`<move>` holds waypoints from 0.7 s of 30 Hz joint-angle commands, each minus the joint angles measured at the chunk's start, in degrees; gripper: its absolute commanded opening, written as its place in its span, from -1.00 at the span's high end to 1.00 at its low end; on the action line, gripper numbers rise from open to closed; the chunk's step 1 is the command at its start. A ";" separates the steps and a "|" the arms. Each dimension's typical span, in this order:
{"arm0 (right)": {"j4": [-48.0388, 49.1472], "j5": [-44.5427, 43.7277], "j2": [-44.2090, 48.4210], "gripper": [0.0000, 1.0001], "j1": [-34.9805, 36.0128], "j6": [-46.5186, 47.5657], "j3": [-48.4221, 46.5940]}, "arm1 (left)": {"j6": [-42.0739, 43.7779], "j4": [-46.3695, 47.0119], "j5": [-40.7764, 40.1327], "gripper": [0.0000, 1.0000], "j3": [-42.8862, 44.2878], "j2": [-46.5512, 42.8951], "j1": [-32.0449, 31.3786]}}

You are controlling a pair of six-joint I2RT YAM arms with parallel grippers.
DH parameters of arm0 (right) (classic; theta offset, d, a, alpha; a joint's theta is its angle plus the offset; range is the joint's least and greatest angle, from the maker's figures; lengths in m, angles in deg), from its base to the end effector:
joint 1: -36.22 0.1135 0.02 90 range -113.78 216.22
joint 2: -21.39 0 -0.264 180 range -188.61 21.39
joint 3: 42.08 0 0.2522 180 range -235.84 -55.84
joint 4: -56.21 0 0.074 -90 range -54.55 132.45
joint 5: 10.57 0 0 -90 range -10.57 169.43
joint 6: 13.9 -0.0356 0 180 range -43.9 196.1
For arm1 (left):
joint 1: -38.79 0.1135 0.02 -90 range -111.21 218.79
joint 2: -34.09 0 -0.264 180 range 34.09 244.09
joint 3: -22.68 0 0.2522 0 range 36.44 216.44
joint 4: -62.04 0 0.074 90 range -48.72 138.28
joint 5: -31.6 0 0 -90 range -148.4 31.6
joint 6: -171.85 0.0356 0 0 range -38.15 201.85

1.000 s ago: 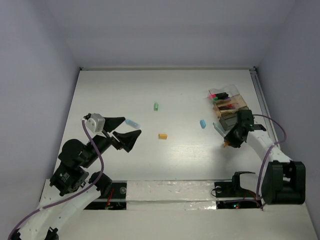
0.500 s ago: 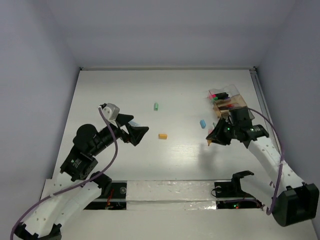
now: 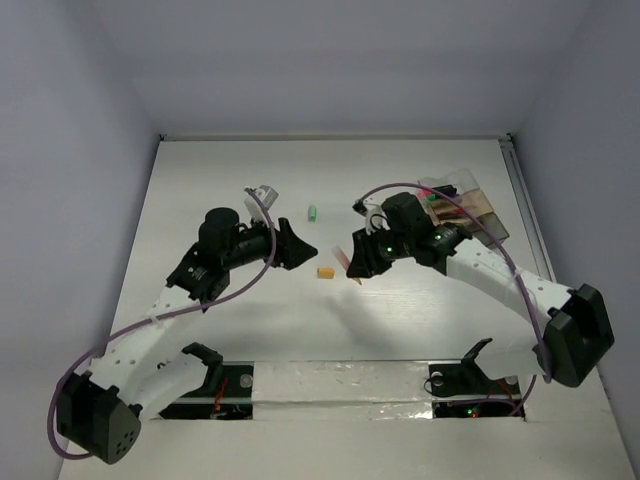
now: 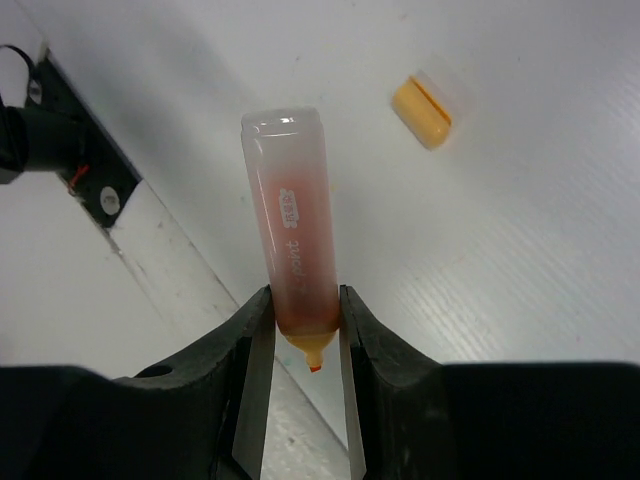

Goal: Sort the stationery into containers
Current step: Pick up the pen from the center of the board.

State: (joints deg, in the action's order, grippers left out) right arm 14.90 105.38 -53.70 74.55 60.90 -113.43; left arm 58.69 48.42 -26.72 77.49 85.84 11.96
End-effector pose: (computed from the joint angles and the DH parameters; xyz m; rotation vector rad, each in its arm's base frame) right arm 0.2089 0.1850 0.2771 -0.7245 2.3683 0.9665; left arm 0.1798 -0.1119 0.3152 0.4856 1.7999 -1.1036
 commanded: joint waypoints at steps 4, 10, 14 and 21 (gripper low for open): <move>5.40 -4.23 -5.59 0.70 6.93 12.03 -8.85 | -9.88 10.05 6.20 -0.26 -2.38 3.09 1.34; 5.84 -5.30 -6.82 0.70 9.39 14.32 -11.15 | -10.42 10.40 4.62 -0.25 -3.09 5.64 2.04; 6.63 -5.48 -7.09 0.71 9.93 14.50 -11.85 | -10.42 10.84 5.05 -0.08 -3.53 6.61 2.57; 5.32 -5.92 -8.05 0.71 11.59 18.89 -13.34 | -11.38 12.60 7.16 0.32 -3.70 7.23 2.57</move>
State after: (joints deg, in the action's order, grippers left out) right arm 18.22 100.14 -61.53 84.67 76.35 -123.57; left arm 47.93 56.70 -21.98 74.33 93.25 14.19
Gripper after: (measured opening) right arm 0.346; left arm 0.355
